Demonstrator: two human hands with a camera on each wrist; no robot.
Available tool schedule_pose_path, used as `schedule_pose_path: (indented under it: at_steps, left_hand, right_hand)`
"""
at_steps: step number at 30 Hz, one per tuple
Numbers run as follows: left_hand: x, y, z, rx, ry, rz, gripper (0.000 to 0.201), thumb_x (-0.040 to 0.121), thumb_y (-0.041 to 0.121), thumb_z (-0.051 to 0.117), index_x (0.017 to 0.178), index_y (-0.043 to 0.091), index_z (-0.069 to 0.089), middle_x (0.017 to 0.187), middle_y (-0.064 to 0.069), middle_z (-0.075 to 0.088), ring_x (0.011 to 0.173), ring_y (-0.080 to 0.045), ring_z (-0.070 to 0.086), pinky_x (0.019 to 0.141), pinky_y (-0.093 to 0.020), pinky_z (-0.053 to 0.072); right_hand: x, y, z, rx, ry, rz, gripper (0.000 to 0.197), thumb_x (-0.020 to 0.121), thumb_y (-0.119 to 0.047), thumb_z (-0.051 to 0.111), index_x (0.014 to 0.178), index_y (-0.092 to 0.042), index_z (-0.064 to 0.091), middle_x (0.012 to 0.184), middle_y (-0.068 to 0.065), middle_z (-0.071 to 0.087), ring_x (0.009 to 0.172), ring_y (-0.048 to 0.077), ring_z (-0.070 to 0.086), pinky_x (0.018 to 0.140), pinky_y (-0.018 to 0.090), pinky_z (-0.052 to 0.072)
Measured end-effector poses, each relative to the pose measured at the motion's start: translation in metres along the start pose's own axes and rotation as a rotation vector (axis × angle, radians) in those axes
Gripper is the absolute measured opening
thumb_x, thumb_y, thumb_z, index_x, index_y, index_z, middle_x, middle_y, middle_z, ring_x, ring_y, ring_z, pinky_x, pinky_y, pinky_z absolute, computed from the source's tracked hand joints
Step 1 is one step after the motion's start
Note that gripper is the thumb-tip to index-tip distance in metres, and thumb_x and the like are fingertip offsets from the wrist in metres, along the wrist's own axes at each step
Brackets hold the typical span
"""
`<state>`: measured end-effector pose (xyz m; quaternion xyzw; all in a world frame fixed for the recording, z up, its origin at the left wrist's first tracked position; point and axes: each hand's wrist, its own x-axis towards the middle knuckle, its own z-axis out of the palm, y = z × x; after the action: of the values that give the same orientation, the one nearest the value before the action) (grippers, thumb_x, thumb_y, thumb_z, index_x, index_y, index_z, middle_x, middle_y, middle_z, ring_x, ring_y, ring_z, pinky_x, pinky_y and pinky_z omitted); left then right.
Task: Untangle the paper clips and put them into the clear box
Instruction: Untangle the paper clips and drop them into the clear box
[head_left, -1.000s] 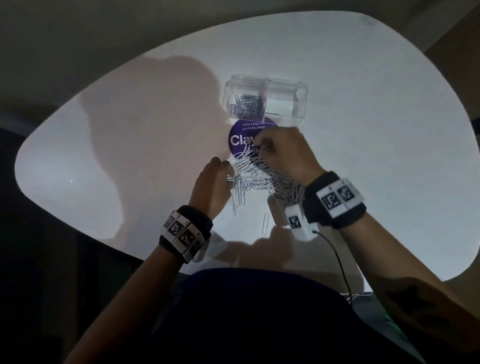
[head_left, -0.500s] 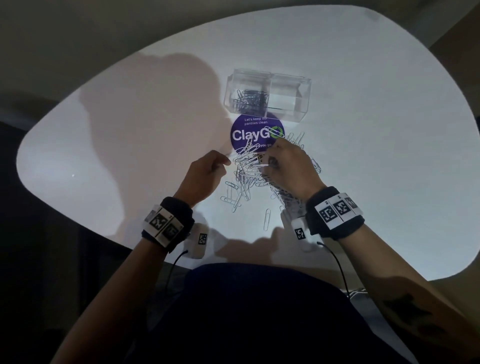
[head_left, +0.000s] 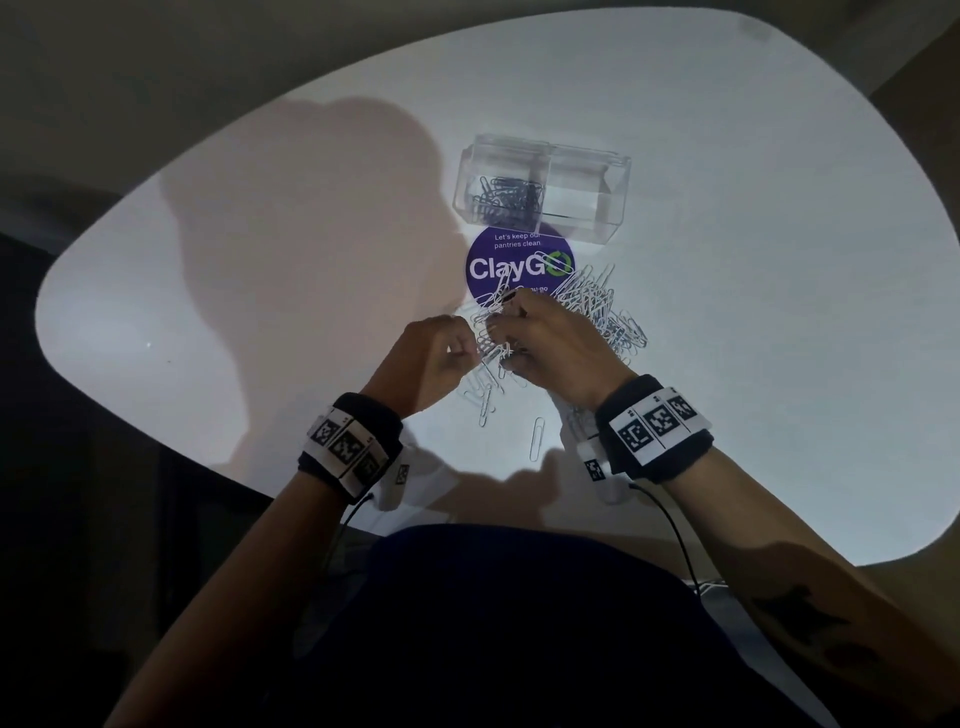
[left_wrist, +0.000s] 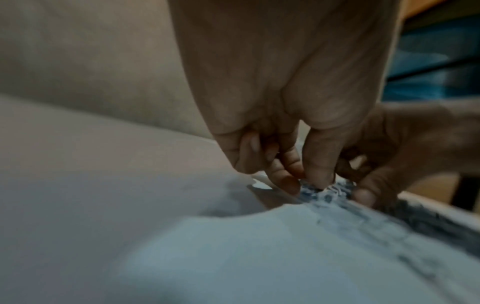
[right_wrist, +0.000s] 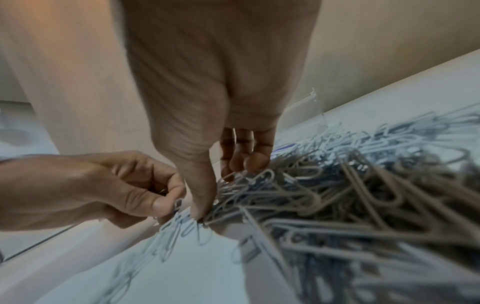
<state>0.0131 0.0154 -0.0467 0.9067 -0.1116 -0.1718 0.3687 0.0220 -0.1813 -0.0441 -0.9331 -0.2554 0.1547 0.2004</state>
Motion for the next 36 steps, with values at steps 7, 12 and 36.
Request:
schedule_pose_path:
  at_steps: [7,12,36]
  left_hand:
    - [0.004,-0.005,-0.001,-0.304,0.029,-0.224,0.024,0.087,0.000,0.051,0.096,0.017,0.066,0.074,0.004,0.064,0.071,-0.005,0.056,0.070,-0.024,0.043]
    - [0.011,0.008,-0.005,-0.422,0.076,-0.407,0.018,0.087,0.025,0.055,0.079,0.009,0.054,0.067,0.005,0.050,0.057,-0.007,0.042,0.058,-0.027,0.032]
    - [0.008,0.004,-0.008,-0.616,0.022,-0.379,0.019,0.094,0.005,0.053,0.078,0.015,0.057,0.062,0.010,0.046,0.048,-0.002,0.031,0.048,-0.016,0.026]
  right_hand:
    - [-0.013,0.015,-0.010,0.103,0.038,0.054,0.019,0.077,-0.019,0.076,0.093,-0.014,0.066,0.094,-0.006,0.047,0.084,0.011,0.045,0.062,0.030,0.038]
    - [-0.016,0.017,-0.011,0.096,0.043,0.068,0.011,0.078,-0.028,0.074,0.077,-0.021,0.065,0.093,-0.007,0.051,0.086,0.008,0.045,0.063,0.032,0.048]
    - [0.004,0.005,0.006,0.252,0.189,0.129,0.022,0.079,-0.018,0.074,0.101,-0.014,0.069,0.090,0.001,0.061,0.083,0.016,0.054,0.069,0.033,0.048]
